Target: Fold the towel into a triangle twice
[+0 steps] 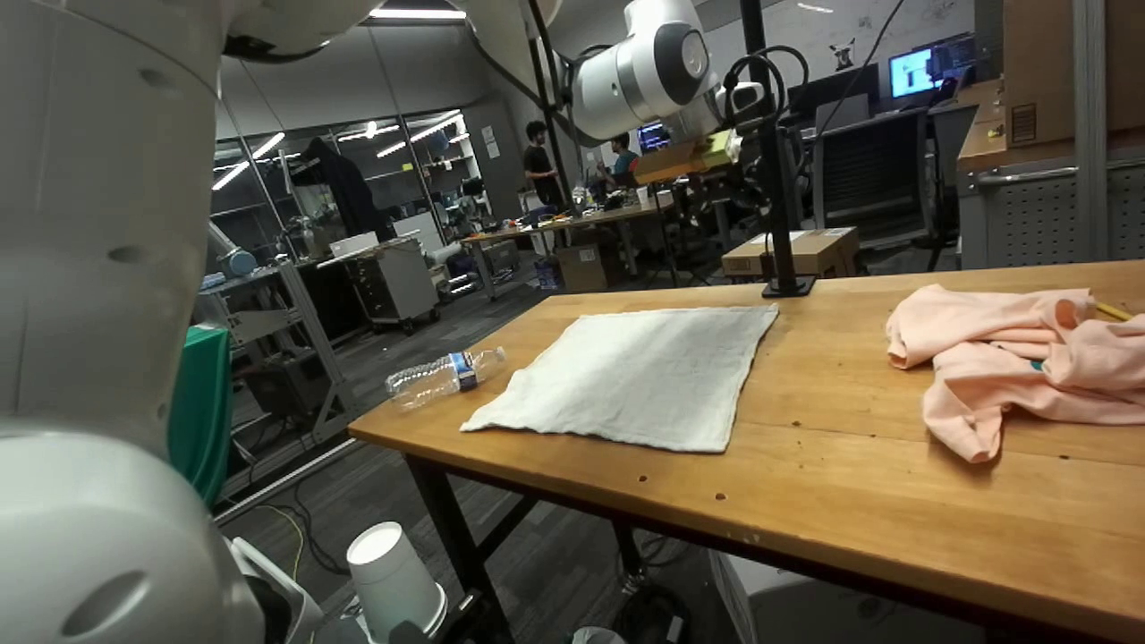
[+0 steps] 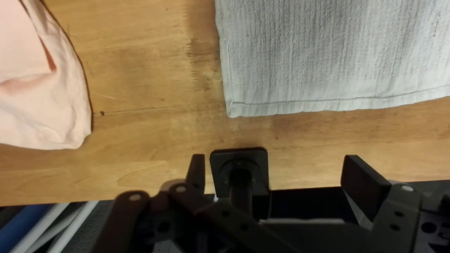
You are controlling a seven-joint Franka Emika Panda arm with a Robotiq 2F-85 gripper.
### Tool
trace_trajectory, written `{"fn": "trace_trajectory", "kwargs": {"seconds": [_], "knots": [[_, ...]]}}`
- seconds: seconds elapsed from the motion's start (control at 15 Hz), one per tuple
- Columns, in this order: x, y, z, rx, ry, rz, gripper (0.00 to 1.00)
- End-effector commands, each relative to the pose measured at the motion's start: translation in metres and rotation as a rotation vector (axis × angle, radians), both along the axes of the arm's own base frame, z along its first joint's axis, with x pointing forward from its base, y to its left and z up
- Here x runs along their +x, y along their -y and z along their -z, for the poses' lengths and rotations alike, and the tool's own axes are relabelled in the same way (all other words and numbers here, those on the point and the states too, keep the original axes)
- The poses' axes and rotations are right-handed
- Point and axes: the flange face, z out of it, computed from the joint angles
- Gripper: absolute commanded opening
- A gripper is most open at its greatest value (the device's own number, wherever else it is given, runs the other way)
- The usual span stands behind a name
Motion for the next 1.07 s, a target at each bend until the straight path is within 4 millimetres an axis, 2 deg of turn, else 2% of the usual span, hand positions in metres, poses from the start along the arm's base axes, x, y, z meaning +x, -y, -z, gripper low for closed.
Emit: {"fn": "trace_trajectory", "kwargs": {"seconds": [0.0,1.0], "knots": [[0.001,0.002,0.018,0.026,-0.032,-0.006,1.0],[0.02,-0.019,0.086,0.039,-0.138,-0.062,1.0]]}}
